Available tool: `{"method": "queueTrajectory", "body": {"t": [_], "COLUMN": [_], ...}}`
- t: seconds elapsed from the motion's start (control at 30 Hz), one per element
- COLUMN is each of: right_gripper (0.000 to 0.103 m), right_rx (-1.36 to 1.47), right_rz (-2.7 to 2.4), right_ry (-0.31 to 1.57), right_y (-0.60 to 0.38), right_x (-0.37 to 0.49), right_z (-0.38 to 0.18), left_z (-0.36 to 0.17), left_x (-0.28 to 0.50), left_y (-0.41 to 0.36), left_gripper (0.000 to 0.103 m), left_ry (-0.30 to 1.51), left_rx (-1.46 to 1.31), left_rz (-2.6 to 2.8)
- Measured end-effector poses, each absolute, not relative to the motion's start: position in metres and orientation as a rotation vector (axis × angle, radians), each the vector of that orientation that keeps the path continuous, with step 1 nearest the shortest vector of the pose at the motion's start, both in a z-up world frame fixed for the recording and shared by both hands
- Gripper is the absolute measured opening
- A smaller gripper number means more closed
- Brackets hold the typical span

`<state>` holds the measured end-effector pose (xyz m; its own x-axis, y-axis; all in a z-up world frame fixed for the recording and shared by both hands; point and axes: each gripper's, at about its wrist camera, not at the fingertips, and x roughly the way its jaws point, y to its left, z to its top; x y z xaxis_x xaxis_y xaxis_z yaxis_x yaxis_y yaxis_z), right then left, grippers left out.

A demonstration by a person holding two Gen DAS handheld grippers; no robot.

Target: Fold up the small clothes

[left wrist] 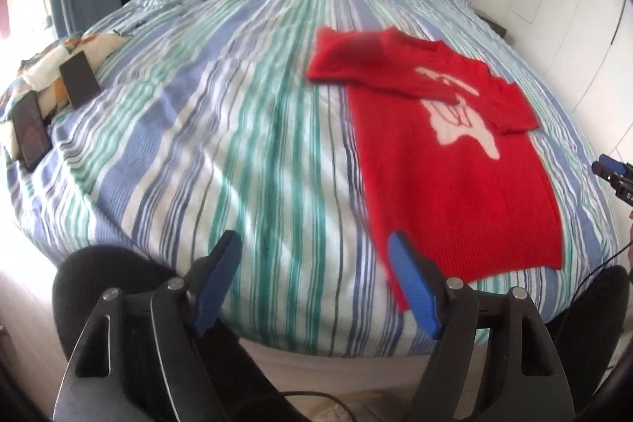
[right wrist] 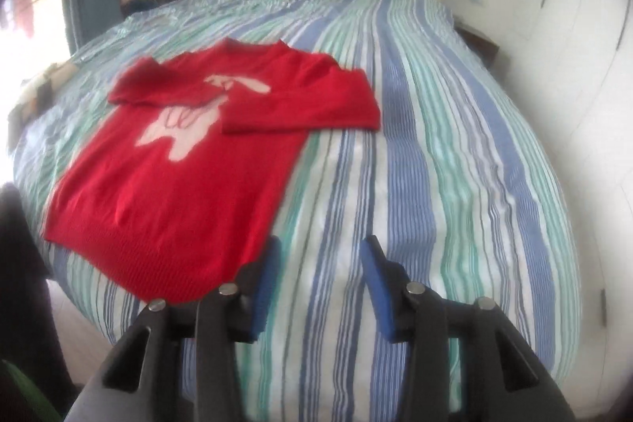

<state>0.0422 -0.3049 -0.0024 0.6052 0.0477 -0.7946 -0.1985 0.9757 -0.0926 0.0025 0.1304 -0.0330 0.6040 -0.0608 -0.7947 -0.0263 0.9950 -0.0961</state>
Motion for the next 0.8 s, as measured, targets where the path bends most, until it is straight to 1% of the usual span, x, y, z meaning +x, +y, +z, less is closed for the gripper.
{"method": "queueTrajectory", "body": {"t": [0.03,0.1,0.2,0.33,0.4,0.43,0.47,0.5,0.6,0.7,0.8], "right_gripper": [0.054,0.054,0.054,0.054,0.054,0.043,0.02,0.007,0.007,0.007,0.007], "right_rx": [-0.207,-0.253,-0.275,-0.352,-0.35,-0.294,-0.238,-0.197,-0.003,0.216,0.334], "right_rz": [0.2,0.317,0.499,0.53,0.487,0.49,0.481,0.447,0.326,0.126,-0.072], "right_ry": [0.88,0.85,0.891,0.935,0.958,0.98,0.98,0.972,0.891,0.793,0.733], "right_y": [-0.293,-0.268,-0.227,-0.19,-0.189,-0.196,-0.205,-0.219,-0.287,-0.394,-0.493], "right_x": [0.06,0.096,0.151,0.201,0.22,0.228,0.233,0.235,0.238,0.231,0.213], "right_z": [0.001,-0.005,-0.037,-0.089,-0.114,-0.121,-0.12,-0.115,-0.08,-0.044,-0.033], "left_z": [-0.031,-0.029,-0.025,-0.029,-0.034,-0.036,-0.038,-0.04,-0.041,-0.039,-0.035], "left_x": [0.006,0.012,0.01,0.01,0.012,0.012,0.013,0.013,0.016,0.02,0.025], "left_y": [0.128,0.124,0.119,0.117,0.12,0.122,0.123,0.124,0.122,0.112,0.095], "left_gripper": [0.079,0.079,0.079,0.079,0.079,0.079,0.079,0.079,0.079,0.079,0.079], "left_ry": [0.916,0.914,0.915,0.94,0.962,0.974,0.985,0.994,1.009,1.006,0.998], "left_rx": [-0.11,-0.134,-0.132,-0.109,-0.113,-0.115,-0.118,-0.12,-0.118,-0.107,-0.103], "left_rz": [-0.015,-0.024,-0.024,0.014,0.03,0.039,0.047,0.052,0.058,0.048,0.015]}}
